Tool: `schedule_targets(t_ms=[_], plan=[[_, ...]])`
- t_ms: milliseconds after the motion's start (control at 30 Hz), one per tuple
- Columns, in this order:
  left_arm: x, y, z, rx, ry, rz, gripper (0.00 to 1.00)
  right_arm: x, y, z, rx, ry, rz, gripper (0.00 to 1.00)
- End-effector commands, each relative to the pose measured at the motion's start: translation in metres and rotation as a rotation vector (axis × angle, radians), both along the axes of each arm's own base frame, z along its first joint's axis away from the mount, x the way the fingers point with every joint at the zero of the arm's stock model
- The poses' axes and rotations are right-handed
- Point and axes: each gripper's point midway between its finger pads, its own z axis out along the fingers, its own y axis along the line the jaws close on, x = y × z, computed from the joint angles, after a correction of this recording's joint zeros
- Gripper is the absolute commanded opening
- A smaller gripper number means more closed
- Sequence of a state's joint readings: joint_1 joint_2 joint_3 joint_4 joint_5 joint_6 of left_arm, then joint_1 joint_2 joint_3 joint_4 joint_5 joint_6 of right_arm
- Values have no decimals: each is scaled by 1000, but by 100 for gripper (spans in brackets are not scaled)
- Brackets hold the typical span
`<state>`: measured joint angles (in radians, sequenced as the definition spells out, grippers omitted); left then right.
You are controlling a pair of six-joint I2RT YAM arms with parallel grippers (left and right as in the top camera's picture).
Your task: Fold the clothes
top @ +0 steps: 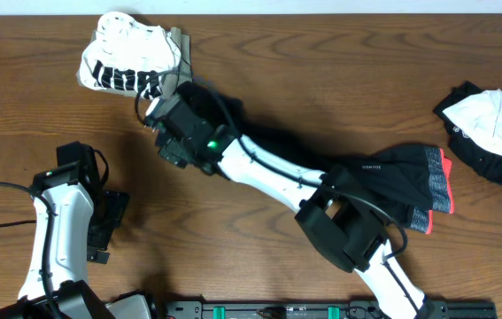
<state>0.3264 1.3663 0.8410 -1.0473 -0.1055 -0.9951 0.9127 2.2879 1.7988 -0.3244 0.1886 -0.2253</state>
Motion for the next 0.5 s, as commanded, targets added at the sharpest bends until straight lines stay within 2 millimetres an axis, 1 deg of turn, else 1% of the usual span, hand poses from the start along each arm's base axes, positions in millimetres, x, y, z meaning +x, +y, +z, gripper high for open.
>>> schedule_targets(t_ms=[0, 100, 233, 333, 467], plan=[[-4, 3, 0, 16, 14, 11, 98, 22, -21, -18, -92, -46, -41, 98], [-4, 3, 0, 16, 14, 11, 98, 31, -30, -30, -123, -49, -67, 98], [-4, 3, 0, 16, 14, 11, 98, 40, -41, -35, -147, -55, -77, 98], [-4, 3, 0, 16, 14, 11, 98, 43, -43, -36, -146, -56, -83, 96], [-4, 3, 0, 16, 14, 11, 98, 46, -43, -38, -142, -58, -87, 90]])
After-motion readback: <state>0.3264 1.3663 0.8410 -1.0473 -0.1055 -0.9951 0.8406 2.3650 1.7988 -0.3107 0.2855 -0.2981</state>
